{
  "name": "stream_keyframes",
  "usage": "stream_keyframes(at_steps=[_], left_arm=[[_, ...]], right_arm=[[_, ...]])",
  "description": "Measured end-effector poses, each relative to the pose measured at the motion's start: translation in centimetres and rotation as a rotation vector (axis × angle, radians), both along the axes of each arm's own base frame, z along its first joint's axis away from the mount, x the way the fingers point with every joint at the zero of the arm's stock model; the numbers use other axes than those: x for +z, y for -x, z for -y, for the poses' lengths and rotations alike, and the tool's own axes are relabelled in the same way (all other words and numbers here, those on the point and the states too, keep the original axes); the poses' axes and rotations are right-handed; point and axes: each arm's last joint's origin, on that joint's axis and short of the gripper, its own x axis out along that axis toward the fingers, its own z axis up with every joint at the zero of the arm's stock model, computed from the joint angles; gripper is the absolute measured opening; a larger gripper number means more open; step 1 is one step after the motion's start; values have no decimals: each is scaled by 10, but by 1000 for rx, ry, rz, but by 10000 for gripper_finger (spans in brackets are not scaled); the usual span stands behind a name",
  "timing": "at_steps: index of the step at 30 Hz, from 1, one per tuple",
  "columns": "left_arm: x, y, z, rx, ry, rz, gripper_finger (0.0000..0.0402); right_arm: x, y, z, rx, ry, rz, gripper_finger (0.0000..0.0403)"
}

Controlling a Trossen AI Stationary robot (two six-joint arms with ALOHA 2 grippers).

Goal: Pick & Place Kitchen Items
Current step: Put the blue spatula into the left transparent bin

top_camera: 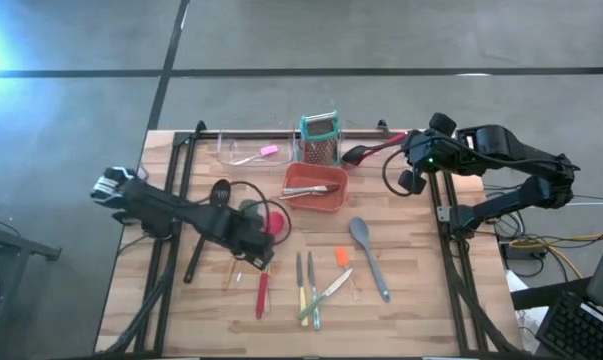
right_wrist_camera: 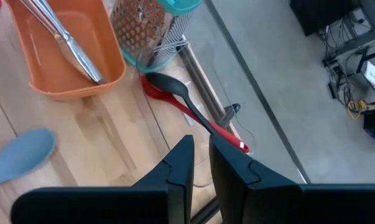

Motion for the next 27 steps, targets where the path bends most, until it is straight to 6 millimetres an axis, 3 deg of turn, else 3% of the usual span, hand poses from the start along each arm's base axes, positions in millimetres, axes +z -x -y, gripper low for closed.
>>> stream_keyframes(at_steps=[4,11,17,23,27], left_arm=[[-15,-8,-1,-123,-20,-64,177],[-31,-12,-20,-342,-35,-140,177],[-37,-10,-40,-451,-23,-140,177],[-53,-6,-49,-524,113,-142,179],[-60,-1,-52,-522,133,-169,207]], right_arm=[[1,2,0,-5,-3,9,45],[1,2,0,9,3,3,45],[1,2,-1,-1,-23,19,45],[1,2,-1,-16,-42,35,45],[1,2,-1,-21,-45,40,45]])
